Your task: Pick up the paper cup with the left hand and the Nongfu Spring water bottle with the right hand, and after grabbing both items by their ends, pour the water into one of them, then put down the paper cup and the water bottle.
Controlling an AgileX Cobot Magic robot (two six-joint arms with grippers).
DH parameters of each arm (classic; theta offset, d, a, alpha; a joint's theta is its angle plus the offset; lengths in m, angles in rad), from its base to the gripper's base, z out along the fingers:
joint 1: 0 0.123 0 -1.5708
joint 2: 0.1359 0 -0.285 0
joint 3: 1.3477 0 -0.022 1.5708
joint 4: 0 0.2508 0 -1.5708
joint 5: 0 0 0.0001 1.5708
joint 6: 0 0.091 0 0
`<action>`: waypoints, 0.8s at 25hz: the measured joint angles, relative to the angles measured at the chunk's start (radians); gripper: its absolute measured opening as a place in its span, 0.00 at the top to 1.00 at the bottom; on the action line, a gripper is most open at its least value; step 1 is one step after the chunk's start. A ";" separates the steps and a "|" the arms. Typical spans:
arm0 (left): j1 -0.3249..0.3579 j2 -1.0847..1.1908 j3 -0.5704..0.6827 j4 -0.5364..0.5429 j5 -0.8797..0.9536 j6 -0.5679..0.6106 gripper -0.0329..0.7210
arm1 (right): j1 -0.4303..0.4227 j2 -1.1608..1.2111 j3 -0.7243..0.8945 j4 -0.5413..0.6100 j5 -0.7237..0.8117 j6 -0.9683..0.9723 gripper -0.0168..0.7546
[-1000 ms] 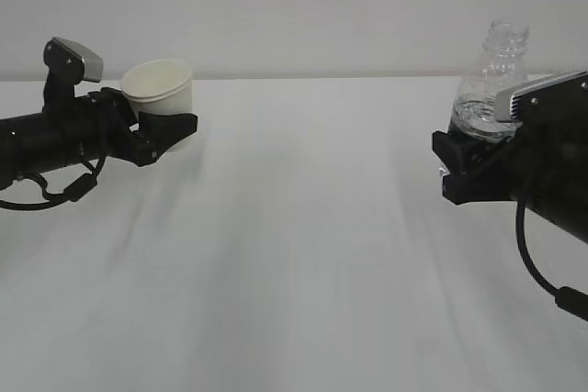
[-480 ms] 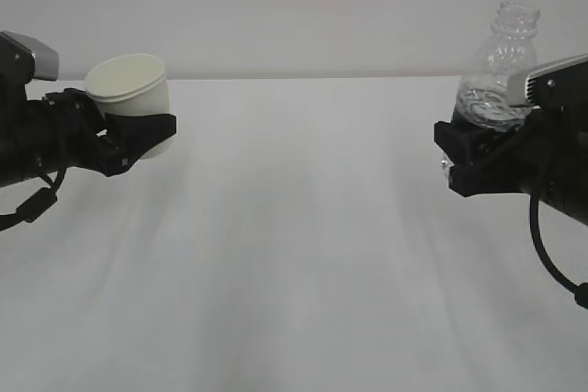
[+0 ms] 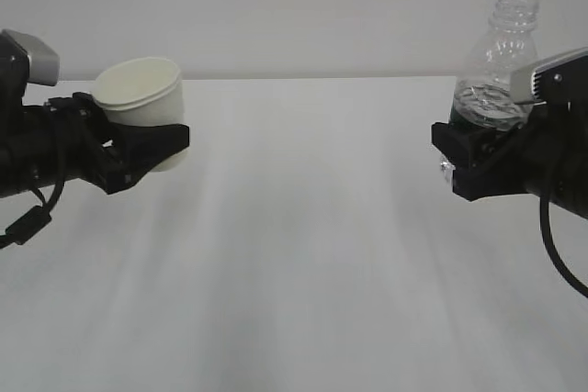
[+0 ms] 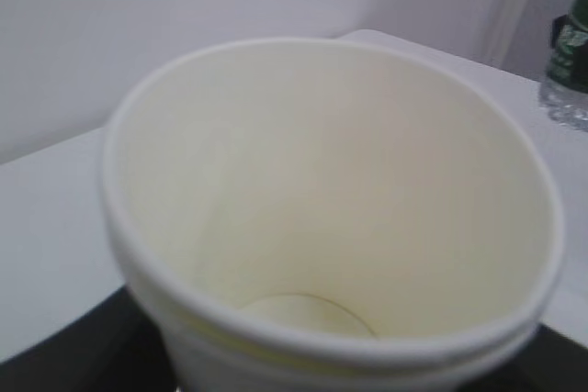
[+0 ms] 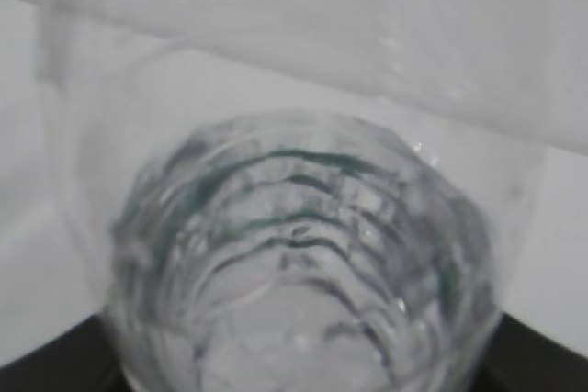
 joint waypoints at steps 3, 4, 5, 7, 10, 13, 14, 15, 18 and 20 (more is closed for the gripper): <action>-0.067 0.000 0.000 0.010 0.000 -0.002 0.29 | 0.000 0.000 0.000 -0.041 0.014 0.026 0.40; -0.090 0.000 0.000 0.012 0.000 -0.002 0.29 | 0.000 0.000 0.000 -0.052 0.019 0.030 0.40; -0.108 0.000 0.000 0.014 0.000 -0.002 0.29 | 0.000 0.000 0.000 -0.060 0.021 0.033 0.40; -0.150 0.000 0.000 0.014 0.000 -0.002 0.29 | 0.000 0.000 0.000 -0.078 0.023 0.036 0.40; -0.202 0.000 0.000 0.014 0.000 -0.002 0.29 | 0.000 0.000 0.000 -0.117 0.023 0.039 0.40; -0.249 0.000 0.000 0.014 0.000 -0.002 0.29 | 0.000 0.000 0.000 -0.134 0.023 0.048 0.40; -0.266 0.000 0.000 0.014 0.000 -0.002 0.29 | 0.000 0.000 0.000 -0.143 0.023 0.050 0.40; -0.284 0.000 0.000 0.014 0.000 -0.002 0.29 | 0.000 0.000 0.000 -0.153 0.023 0.052 0.40; -0.336 0.000 -0.004 0.014 0.000 -0.002 0.29 | 0.000 0.000 0.000 -0.174 0.023 0.058 0.40; -0.366 0.011 -0.013 0.014 0.000 0.000 0.29 | 0.000 0.000 0.000 -0.177 0.023 0.062 0.40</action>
